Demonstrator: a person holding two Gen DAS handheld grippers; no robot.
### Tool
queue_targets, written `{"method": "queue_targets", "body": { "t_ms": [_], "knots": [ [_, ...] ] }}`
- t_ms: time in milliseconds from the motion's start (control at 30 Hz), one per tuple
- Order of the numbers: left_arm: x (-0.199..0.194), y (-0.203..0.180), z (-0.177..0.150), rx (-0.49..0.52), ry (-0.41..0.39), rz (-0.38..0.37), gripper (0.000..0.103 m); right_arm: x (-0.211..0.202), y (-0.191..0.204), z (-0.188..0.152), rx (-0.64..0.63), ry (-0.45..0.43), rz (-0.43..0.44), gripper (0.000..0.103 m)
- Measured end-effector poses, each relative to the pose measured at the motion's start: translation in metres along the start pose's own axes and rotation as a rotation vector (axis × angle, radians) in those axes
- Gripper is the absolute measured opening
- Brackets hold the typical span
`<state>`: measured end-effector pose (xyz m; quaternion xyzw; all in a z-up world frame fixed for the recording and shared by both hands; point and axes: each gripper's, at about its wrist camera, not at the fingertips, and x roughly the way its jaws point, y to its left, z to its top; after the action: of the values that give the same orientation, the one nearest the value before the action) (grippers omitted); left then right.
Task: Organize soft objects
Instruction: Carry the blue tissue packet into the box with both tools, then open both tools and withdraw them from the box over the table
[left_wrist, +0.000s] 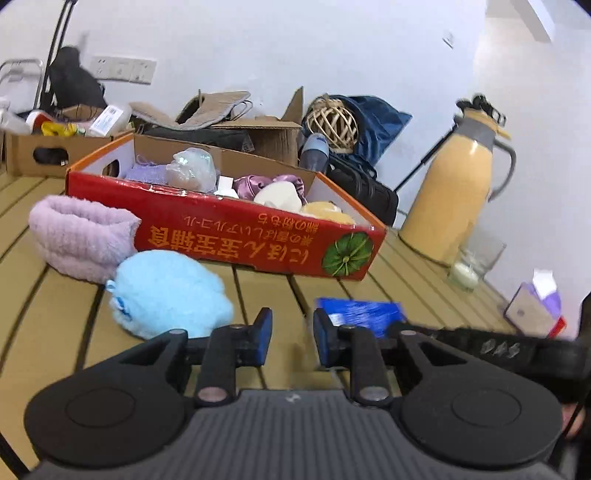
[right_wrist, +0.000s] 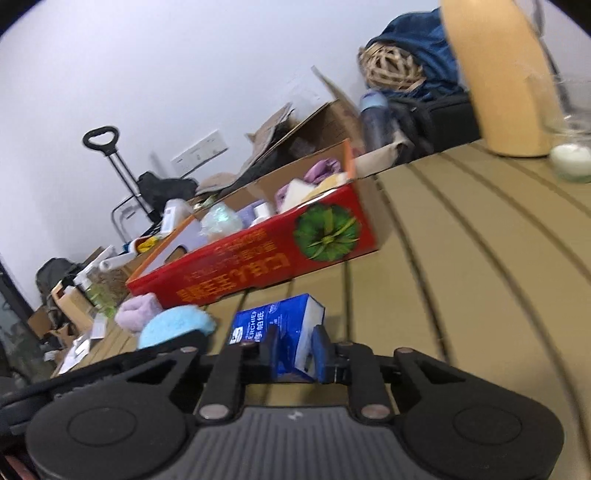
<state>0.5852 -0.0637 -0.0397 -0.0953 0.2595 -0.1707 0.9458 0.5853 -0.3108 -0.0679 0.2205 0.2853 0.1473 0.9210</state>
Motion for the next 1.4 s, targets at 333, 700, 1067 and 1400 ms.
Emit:
{"method": "queue_targets", "body": {
  "t_ms": [333,700,1067,1400],
  "knots": [
    [0.045,-0.008,0.008,-0.117,0.189,-0.137,0.046,-0.013,-0.017,-0.001,0.015,-0.011,0.010,0.034],
    [0.011,-0.015,0.018,-0.087,0.069,-0.148,0.030,-0.021,-0.005,0.003,0.005,0.006,0.013,0.018],
    [0.038,0.060,0.131,-0.232,0.039,-0.026,0.028,0.056,0.069,0.108,-0.096,-0.028,0.155,0.017],
    [0.060,0.081,0.135,-0.163,0.129,0.035,0.035,0.138,0.060,0.111,-0.128,0.047,0.012,0.019]
  ]
}}
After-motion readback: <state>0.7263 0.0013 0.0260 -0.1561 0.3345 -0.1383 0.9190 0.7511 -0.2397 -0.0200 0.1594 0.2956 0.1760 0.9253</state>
